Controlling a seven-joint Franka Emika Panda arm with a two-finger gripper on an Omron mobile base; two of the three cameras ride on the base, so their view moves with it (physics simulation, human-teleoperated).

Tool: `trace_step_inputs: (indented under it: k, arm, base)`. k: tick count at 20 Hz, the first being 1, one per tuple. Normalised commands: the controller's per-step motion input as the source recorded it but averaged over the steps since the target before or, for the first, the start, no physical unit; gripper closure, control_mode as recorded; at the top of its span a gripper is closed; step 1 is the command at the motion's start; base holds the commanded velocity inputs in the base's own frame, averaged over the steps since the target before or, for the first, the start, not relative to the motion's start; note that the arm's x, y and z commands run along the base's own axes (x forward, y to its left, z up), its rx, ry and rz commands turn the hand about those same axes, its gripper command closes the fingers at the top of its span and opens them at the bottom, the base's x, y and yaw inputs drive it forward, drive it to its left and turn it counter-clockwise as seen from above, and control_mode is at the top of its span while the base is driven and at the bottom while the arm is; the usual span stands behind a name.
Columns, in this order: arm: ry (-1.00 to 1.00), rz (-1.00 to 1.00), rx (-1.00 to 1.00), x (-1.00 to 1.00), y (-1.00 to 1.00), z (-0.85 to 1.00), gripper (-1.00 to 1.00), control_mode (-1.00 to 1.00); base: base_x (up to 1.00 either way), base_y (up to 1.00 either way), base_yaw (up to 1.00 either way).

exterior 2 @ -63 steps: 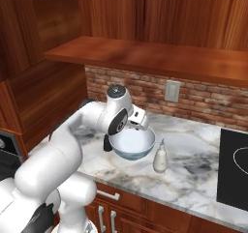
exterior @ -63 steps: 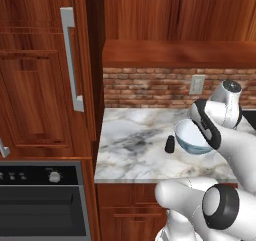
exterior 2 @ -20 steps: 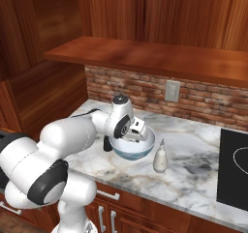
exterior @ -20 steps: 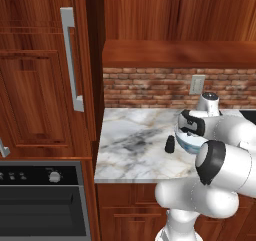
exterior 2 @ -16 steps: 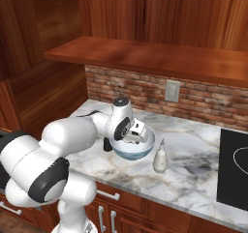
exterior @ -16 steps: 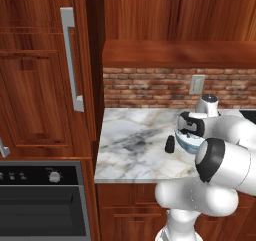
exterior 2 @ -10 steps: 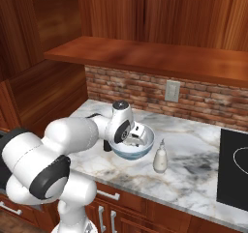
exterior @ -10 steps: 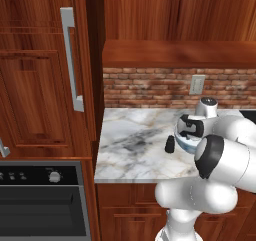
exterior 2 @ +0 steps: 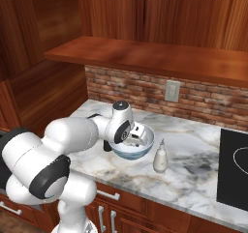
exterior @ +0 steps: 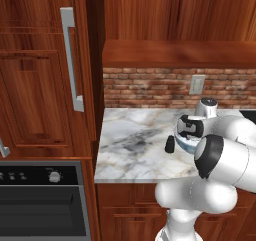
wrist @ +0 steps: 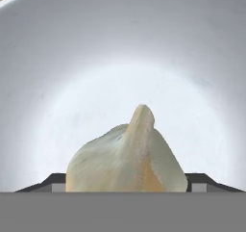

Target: Retrieve the bottle and the shaker from the cabinet and place them next to the mixing bowl on the counter. Then add garlic from the fridge to the mixing bowl.

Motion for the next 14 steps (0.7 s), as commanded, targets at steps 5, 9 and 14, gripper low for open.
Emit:
trace_step_inputs:
  k: [5, 9, 14]
  arm:
    - [0.00, 0.00, 0.00, 0.00, 0.00, 0.00, -1.00, -1.00]
    - [0.00, 0.00, 0.00, -0.02, 0.00, 0.00, -1.00, -1.00]
    - [0.00, -0.01, 0.00, 0.00, -0.01, 0.16, -1.00, -1.00]
  base:
    - [0.00, 0.00, 0.00]
    - [0.00, 0.00, 0.00]
    - [0.00, 0.00, 0.00]
